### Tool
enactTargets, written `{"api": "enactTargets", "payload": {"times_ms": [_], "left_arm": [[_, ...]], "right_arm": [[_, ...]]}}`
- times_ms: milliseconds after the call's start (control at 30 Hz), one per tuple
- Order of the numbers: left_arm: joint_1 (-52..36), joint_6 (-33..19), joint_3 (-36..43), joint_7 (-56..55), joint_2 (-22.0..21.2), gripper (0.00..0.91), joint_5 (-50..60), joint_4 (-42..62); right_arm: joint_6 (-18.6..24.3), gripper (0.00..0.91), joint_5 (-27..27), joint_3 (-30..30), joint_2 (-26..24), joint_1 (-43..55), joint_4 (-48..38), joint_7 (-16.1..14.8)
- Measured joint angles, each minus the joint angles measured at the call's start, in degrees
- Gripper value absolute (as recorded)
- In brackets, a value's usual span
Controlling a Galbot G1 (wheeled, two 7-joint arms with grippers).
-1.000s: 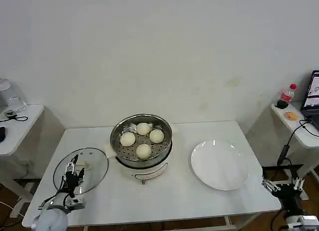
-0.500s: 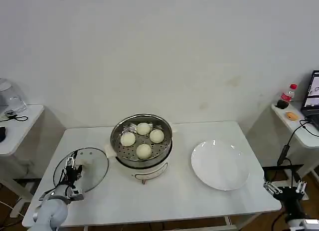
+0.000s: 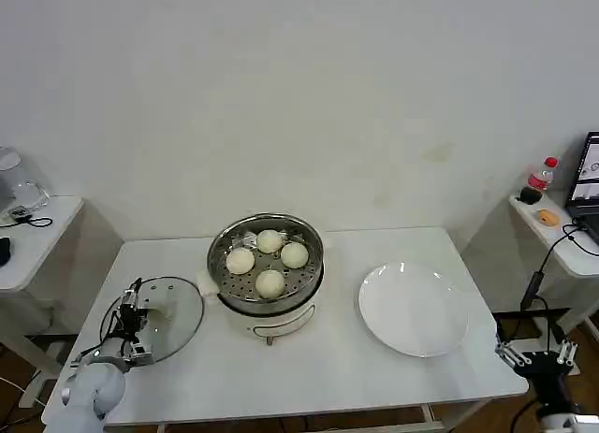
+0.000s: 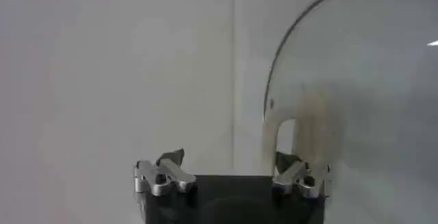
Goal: Take steamed baozi put them in steamer then cover it.
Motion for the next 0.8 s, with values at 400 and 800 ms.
{"api": "enactTargets", "payload": {"times_ms": [400,800], "left_arm": [[0.4,-1.2,-0.7,-1.5,-1.0,0.000,0.2,0.4],[2.9,-1.0,-3.4,-5.8,-2.7,0.000,0.9,-3.4]], "right_arm": [[0.1,0.907,0.0,0.1,0.3,0.0,0.5,0.2],[0.1,0.907,-0.6,-0.6,0.6,0.1,1.0,0.2]]}}
